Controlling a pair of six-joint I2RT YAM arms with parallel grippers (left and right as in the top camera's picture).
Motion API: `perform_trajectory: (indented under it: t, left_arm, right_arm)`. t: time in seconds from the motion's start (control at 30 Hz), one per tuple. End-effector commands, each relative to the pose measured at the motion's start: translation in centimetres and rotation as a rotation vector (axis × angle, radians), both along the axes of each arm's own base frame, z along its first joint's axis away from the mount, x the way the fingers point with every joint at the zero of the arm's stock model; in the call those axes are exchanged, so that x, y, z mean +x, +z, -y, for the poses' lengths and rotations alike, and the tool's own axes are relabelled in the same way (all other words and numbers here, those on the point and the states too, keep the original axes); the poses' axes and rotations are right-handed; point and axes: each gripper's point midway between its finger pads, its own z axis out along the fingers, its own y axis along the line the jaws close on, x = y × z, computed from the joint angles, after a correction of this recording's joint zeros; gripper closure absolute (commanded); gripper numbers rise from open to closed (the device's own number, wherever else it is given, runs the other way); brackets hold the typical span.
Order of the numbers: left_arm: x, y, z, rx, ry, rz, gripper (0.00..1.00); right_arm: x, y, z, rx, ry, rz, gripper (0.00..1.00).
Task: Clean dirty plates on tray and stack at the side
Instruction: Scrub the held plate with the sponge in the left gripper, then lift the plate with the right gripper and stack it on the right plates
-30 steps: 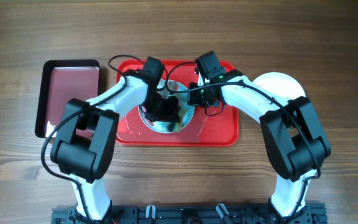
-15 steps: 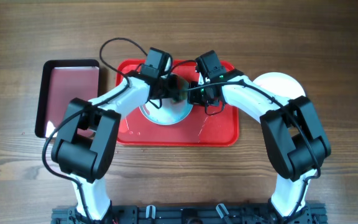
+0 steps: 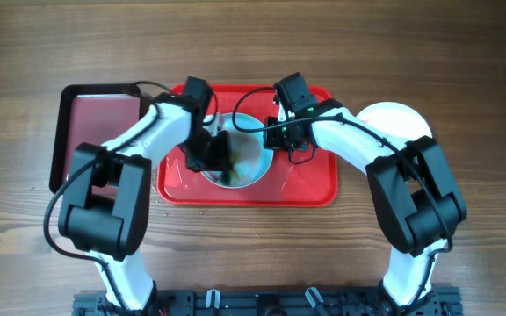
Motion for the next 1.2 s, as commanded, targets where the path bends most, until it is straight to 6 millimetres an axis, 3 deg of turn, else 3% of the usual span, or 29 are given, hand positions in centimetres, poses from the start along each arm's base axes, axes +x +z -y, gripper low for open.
perform_trajectory:
  t: [0.0,0.07,0.13,0.2,0.3,0.4,0.53,0.67,0.7,0.77,0.8,0.97,1.03,1.13,1.17]
  left_arm:
    - [-0.5,-1.0,4.0,-0.083,-0.14,0.068,0.96]
    - [1.7,-0.7,5.7,-0.104,-0.123,0.173,0.96]
    - [4.4,-0.6,5.8,-0.073,-0.028,0.256,0.96]
    - [7.0,-0.7,4.6,0.013,0.038,0.36,0.96]
    - [10.7,-0.7,0.4,0.253,0.123,0.53,0.96]
    - [11.4,-0.5,-3.0,0.348,0.183,0.532,0.96]
    - [9.9,0.6,-7.8,0.417,0.244,0.414,0.96]
    - [8.8,6.8,-9.6,0.433,0.272,0.386,0.96]
    - [8.6,9.6,-9.7,0.426,0.279,0.403,0.96]
    - [8.4,13.3,-9.7,0.4,0.295,0.457,0.96]
    - [8.3,13.7,-9.6,0.391,0.297,0.465,0.96]
    - [7.5,12.0,-7.3,0.275,0.258,0.375,0.96]
    - [7.3,10.6,-6.7,0.255,0.243,0.326,0.96]
    - [6.9,7.4,-5.8,0.235,0.221,0.224,0.96]
    - [6.8,6.9,-5.8,0.24,0.219,0.212,0.96]
  right_arm:
    - [-0.6,-1.8,1.6,-0.057,-0.042,-0.038,0.96]
    - [-0.6,-1.8,1.5,-0.055,-0.043,-0.035,0.96]
    - [-0.6,-1.8,1.5,-0.055,-0.045,-0.035,0.96]
    - [-0.6,-1.8,1.6,-0.056,-0.041,-0.034,0.96]
    - [-0.6,-1.8,1.6,-0.056,-0.042,-0.035,0.96]
    - [-0.6,-1.8,1.6,-0.057,-0.038,-0.034,0.96]
    - [-0.6,-1.8,1.6,-0.058,-0.033,-0.033,0.96]
    - [-0.6,-1.8,1.6,-0.058,-0.034,-0.033,0.96]
    - [-0.7,-1.8,1.6,-0.059,-0.031,-0.034,0.96]
    - [-0.9,-1.8,1.4,-0.048,-0.017,-0.044,0.96]
    - [-1.1,-1.6,1.5,-0.049,-0.016,-0.05,0.96]
    - [-1.9,2.9,3.3,-0.123,0.03,0.017,0.96]
    - [-1.8,6.3,6.0,-0.233,-0.016,0.104,0.96]
    - [-1.5,13.1,10.6,-0.436,-0.116,0.319,0.96]
    - [-1.5,13.9,10.9,-0.467,-0.125,0.351,0.96]
